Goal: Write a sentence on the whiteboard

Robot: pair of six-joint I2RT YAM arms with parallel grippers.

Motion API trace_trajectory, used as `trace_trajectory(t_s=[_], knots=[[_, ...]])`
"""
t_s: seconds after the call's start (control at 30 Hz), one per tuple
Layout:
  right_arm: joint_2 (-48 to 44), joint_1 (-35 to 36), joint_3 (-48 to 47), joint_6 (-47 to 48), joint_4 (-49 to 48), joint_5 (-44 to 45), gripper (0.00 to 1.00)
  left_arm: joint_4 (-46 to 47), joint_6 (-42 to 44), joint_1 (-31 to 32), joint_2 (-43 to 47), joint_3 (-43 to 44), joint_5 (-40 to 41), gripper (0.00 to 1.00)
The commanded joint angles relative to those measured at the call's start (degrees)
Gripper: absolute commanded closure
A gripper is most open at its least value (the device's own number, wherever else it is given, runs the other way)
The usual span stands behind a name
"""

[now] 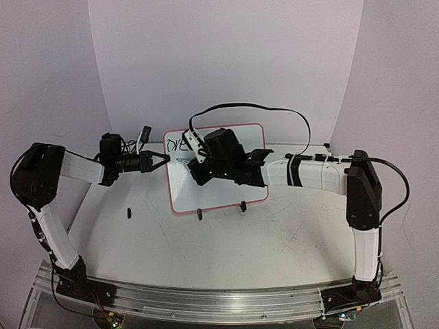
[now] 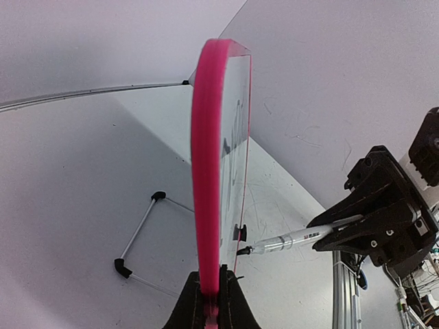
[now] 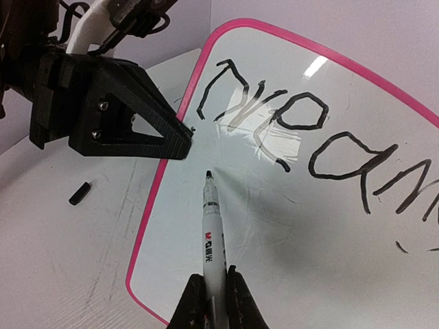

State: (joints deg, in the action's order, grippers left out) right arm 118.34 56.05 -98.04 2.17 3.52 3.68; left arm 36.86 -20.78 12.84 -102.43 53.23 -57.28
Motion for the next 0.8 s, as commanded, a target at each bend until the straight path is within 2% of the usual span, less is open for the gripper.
trace_trajectory(t_s=[0.0, 0.77], knots=[[1.4, 0.1, -2.2, 0.4, -0.6, 2.0, 1.0, -0.5, 2.8, 0.5, -0.4, 2.4, 2.5, 1.0], [-0.4, 0.9, 5.0, -1.7, 0.3, -3.2, 1.0, -0.8, 2.8, 0.4, -0.4, 2.6, 2.5, 1.0]])
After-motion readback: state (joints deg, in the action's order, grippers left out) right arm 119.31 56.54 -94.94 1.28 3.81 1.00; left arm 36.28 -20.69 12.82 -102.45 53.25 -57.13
